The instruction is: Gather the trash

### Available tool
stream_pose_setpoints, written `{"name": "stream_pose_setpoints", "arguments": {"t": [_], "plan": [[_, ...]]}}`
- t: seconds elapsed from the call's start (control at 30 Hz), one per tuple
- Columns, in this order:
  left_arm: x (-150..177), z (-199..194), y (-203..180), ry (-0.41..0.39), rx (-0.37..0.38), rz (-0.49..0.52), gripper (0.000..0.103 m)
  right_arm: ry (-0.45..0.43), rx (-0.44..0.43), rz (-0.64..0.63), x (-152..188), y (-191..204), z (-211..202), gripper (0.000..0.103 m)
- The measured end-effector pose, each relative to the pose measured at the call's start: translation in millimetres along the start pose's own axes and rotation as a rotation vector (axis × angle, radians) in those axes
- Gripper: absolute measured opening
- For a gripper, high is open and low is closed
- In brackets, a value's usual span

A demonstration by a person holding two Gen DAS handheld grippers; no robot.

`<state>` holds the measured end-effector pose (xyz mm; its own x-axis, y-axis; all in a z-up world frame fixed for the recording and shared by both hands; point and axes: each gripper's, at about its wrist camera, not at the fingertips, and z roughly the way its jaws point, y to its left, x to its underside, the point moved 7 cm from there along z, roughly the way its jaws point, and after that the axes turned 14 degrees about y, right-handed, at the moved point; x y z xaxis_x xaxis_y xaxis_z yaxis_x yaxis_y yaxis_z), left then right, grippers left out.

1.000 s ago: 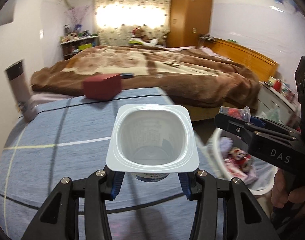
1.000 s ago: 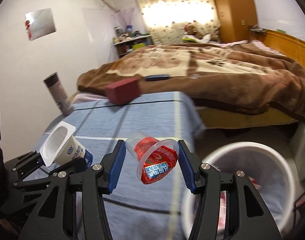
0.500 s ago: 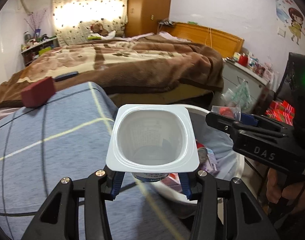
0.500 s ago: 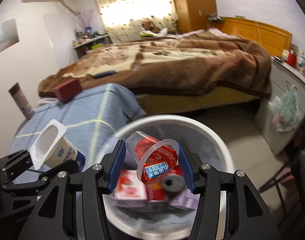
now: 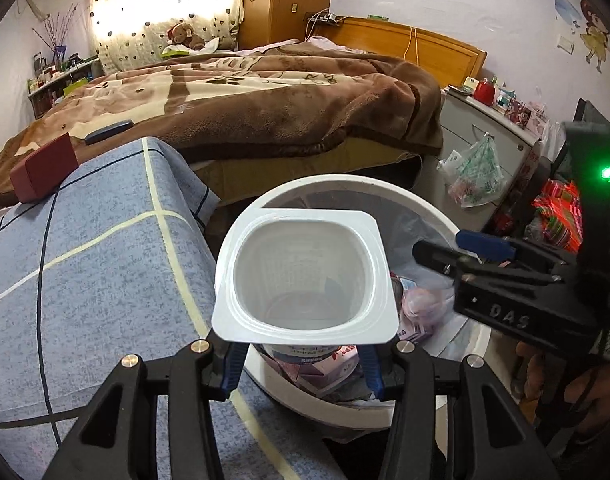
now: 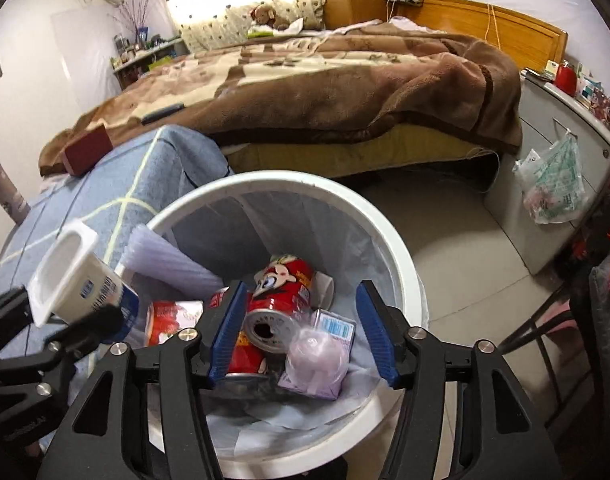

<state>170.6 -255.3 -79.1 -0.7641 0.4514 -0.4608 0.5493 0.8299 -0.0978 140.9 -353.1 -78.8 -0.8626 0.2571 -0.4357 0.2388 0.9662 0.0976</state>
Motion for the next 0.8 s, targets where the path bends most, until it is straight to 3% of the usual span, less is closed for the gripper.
{"name": "stream_pose_setpoints", "arguments": {"t": [0.03, 0.47, 0.57, 0.7, 0.8], "plan": [[-0.3, 0.7, 0.1, 0.003, 0.003, -0.005, 0.057, -0.012, -0.006, 0.003, -0.8, 0.0, -3.7, 0.06], [13.3, -35.4, 10.6, -0.08, -0.019, -0.049, 0.065, -0.126, -0.013, 0.006, 9.8, 13.6, -34.2, 0.061], [21.4, -49.9, 19.1, -0.122, -0.103, -0.064, 0.066, -0.165, -0.02, -0.013, 14.1, 24.0, -42.9, 0.061], [35.4, -63.8, 27.7, -0.141, -0.127, -0.102, 0.066, -0.202, -0.05, -0.036, 22.8, 39.5, -53.3, 0.061], [47.1, -71.6, 37.1, -0.155, -0.19, -0.134, 0.066, -0.213, -0.076, -0.049, 27.5, 47.0, -55.9, 0.061]]}}
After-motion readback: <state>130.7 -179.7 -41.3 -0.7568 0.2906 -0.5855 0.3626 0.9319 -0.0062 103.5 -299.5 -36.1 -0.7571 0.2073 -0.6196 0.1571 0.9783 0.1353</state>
